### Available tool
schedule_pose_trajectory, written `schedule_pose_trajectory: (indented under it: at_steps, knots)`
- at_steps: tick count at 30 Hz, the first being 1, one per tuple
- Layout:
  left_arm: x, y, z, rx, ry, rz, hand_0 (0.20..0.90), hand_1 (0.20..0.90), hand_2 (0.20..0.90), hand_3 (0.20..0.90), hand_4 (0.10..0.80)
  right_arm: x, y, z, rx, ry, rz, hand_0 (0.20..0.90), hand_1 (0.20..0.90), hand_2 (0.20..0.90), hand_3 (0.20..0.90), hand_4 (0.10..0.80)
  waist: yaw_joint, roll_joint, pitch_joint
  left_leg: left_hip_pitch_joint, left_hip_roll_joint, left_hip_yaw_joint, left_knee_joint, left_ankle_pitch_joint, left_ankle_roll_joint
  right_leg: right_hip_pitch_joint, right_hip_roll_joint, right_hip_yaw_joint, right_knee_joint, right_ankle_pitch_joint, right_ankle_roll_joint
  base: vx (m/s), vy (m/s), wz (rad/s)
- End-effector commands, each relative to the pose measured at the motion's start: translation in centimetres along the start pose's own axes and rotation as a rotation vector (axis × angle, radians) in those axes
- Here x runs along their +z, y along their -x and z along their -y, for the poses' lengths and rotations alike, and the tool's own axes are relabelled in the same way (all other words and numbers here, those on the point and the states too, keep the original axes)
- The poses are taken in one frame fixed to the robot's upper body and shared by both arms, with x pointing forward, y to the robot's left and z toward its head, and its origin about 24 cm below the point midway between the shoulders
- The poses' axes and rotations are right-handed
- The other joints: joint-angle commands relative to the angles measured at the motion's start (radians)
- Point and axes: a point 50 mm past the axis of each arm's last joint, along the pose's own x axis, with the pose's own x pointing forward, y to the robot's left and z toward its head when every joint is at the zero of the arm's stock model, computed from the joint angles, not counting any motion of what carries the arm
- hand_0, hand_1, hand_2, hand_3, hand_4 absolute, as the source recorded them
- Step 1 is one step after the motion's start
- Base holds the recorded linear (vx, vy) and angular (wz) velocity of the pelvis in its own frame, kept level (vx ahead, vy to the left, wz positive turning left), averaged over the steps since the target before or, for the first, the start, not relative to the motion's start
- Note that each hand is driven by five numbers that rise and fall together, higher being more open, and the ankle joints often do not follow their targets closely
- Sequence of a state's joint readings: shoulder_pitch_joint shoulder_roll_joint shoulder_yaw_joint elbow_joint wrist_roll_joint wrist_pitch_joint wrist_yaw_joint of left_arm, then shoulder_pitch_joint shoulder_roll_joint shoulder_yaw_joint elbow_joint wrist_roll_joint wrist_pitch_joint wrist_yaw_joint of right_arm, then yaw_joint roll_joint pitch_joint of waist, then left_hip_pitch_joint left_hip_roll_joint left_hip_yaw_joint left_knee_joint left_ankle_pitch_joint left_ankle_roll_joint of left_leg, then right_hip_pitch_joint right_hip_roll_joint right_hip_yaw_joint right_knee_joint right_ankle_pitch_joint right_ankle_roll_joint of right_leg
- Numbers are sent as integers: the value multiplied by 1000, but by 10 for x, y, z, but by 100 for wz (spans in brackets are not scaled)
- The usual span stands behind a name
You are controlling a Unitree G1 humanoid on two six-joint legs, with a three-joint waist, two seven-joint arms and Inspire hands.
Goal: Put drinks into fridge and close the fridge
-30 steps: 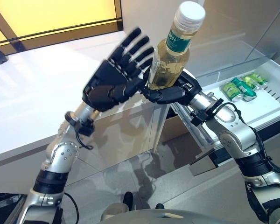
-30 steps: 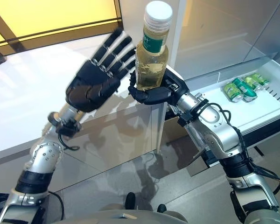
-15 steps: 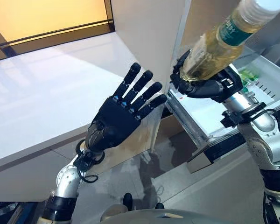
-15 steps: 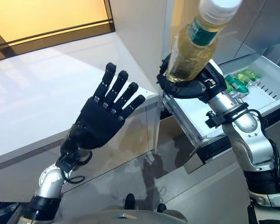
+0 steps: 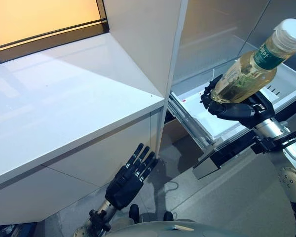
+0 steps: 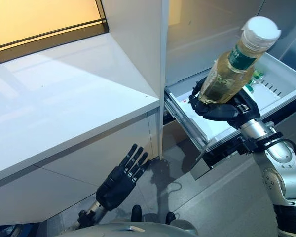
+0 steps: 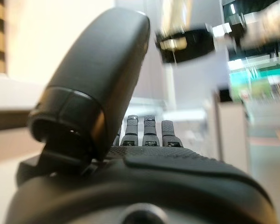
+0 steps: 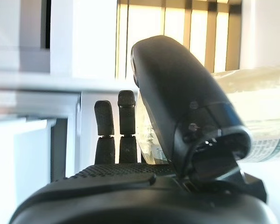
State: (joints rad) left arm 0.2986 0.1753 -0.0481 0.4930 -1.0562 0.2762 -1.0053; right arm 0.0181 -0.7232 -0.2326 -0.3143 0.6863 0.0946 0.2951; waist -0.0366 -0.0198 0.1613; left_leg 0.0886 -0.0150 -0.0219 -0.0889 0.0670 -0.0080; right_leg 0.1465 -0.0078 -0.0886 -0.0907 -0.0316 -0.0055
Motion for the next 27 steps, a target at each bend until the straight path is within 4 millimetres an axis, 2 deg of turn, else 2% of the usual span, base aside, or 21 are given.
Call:
schedule_pose_trajectory:
  at_steps: [1, 4, 6, 7, 13, 16, 21, 27]
  knots:
    - [20, -9, -8, 124, -199, 4, 900, 900, 900, 900, 800, 79, -6, 18, -63, 161, 415, 300, 300, 300, 200, 100, 8, -46, -114, 23, -24, 15, 2, -115, 9, -65, -15, 17, 23, 59, 87, 26, 10, -6]
    - [42, -3, -23, 415, -377, 51, 900, 900, 900, 900, 800, 81, -15, 25, -127, 276, 372, 300, 300, 300, 200, 100, 10, -50, -113, 21, -26, 16, 2, -111, 11, -66, -14, 16, 22, 61, 88, 9, 6, -4]
    - [53, -4, -24, 498, -470, 66, 900, 900, 900, 900, 800, 83, -23, 27, -148, 303, 345, 300, 300, 300, 200, 100, 16, -54, -113, 20, -27, 15, 2, -109, 10, -66, -15, 13, 21, 60, 89, 24, 3, -4]
    - [63, -5, -26, 605, -630, 52, 900, 900, 900, 900, 800, 82, -29, 34, -184, 365, 300, 300, 300, 300, 200, 100, 24, -61, -112, 17, -28, 14, 3, -107, 10, -66, -15, 6, 21, 60, 88, 33, -3, 1]
    - [73, 11, -40, 914, -893, 35, 900, 900, 900, 900, 800, 75, -44, 63, -275, 506, 158, 300, 300, 300, 200, 100, 60, -81, -105, 13, -30, 10, 6, -102, 9, -60, -20, -22, 19, 62, 89, 36, -9, 2]
    - [77, 22, -45, 1045, -972, 12, 900, 900, 900, 900, 800, 71, -51, 74, -302, 567, 83, 300, 300, 300, 200, 100, 77, -87, -102, 11, -32, 5, 8, -101, 9, -58, -23, -34, 20, 61, 89, 47, -3, 7]
    - [76, 39, -53, 1164, -1020, -71, 900, 900, 900, 900, 800, 69, -61, 88, -320, 643, -16, 300, 300, 300, 200, 100, 104, -94, -95, 13, -35, 1, 11, -102, 9, -51, -27, -52, 20, 59, 89, 67, 3, 7]
    - [68, 62, -62, 1237, -1002, -181, 900, 900, 900, 900, 800, 65, -76, 105, -307, 761, -157, 300, 300, 300, 200, 100, 141, -102, -89, 13, -37, -11, 14, -101, 9, -43, -28, -67, 23, 53, 86, 96, 0, 5]
